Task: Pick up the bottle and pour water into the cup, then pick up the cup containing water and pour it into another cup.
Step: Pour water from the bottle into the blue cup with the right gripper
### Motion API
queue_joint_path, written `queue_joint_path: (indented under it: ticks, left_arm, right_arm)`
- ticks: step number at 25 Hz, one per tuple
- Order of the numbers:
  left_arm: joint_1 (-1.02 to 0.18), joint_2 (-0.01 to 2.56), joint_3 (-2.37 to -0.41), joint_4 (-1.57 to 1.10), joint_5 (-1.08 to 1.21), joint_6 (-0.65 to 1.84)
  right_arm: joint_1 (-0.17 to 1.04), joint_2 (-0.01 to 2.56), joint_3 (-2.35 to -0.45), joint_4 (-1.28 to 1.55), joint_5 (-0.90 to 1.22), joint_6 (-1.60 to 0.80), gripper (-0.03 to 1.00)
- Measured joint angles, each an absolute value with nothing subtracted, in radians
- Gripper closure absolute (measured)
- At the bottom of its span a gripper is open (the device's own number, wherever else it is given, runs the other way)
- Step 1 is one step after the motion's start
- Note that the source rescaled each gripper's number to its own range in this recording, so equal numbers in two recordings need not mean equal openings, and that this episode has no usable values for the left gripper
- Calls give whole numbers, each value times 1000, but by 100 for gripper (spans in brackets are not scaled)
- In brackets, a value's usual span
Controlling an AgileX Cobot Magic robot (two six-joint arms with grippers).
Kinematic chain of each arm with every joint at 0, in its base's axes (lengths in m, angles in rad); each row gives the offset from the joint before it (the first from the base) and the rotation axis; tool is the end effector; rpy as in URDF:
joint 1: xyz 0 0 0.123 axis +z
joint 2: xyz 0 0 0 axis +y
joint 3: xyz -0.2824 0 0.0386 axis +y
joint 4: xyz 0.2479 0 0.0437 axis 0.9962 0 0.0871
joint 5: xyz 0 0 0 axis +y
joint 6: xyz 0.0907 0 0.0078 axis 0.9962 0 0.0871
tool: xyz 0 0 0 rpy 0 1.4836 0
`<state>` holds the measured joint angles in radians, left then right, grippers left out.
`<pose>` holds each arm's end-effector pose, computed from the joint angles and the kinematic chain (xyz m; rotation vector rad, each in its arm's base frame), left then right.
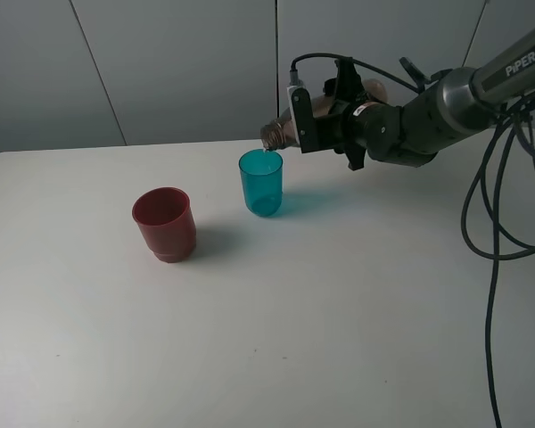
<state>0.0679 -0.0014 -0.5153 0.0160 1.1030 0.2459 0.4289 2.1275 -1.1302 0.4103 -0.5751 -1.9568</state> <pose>-0.0087 0.0007 0.2780 0.1833 2.0685 0.2117 0.4046 0.1634 0.1253 -1.6742 1.2147 -0.9697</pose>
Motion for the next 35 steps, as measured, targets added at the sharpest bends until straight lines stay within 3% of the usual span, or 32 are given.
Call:
queue_joint_path:
  ticks: [35]
  left_arm:
    - [68, -1, -515, 16, 1103, 244]
  right_arm:
    - [429, 2128, -1132, 350, -705, -2090, 97]
